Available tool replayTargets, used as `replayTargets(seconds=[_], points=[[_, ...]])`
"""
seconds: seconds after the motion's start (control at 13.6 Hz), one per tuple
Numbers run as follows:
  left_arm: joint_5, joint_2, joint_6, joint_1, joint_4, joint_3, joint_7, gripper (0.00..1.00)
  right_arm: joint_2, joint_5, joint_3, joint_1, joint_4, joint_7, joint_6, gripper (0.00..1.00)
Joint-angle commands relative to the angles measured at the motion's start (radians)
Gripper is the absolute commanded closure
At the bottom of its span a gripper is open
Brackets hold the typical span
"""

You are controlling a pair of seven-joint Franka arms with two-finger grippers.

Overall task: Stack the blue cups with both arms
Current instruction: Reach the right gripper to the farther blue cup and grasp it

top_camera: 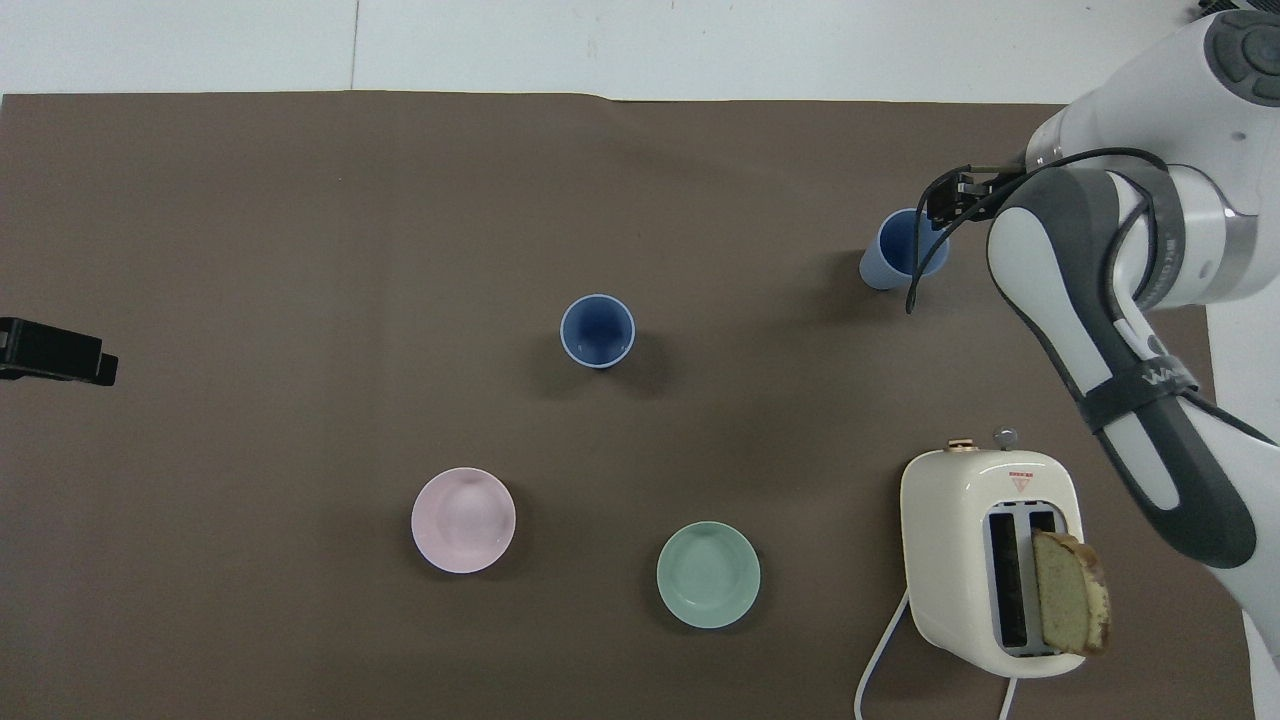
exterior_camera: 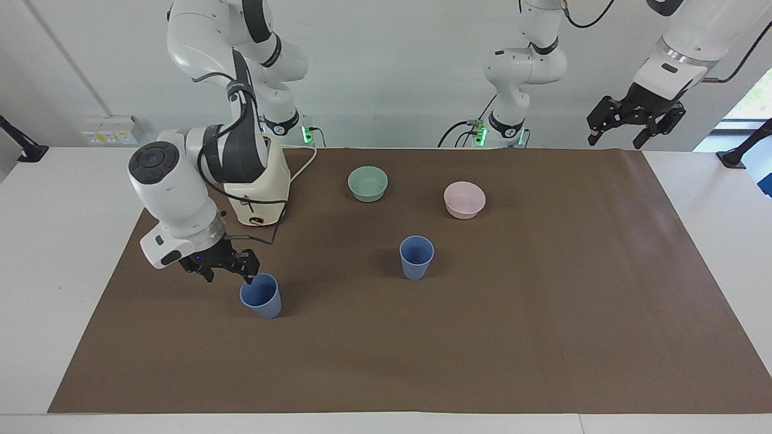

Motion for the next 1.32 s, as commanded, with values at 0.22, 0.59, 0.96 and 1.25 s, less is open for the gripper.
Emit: replayTargets(seconds=[0.22, 0.59, 0.96, 1.25], points=[[0.011, -0.033, 0.0, -0.007, -0.047, -0.003, -0.042, 0.0, 0.053, -0.014, 0.007, 0.002, -0.035, 0.001, 0.097, 0.21], [0.011, -0.027, -0.011, 0.007, -0.028, 0.006, -0.047, 0.0, 0.053, -0.008, 0.006, 0.002, -0.057, 0.002, 0.112, 1.0], [0.011, -0.027, -0.011, 0.005, -0.028, 0.008, -0.047, 0.0, 0.02, -0.006, 0.007, 0.004, -0.054, 0.002, 0.109, 1.0], [0.011, -0.027, -0.011, 0.007, -0.028, 0.009, -0.047, 0.0, -0.063, 0.005, 0.019, 0.034, -0.054, 0.022, 0.072, 1.0]])
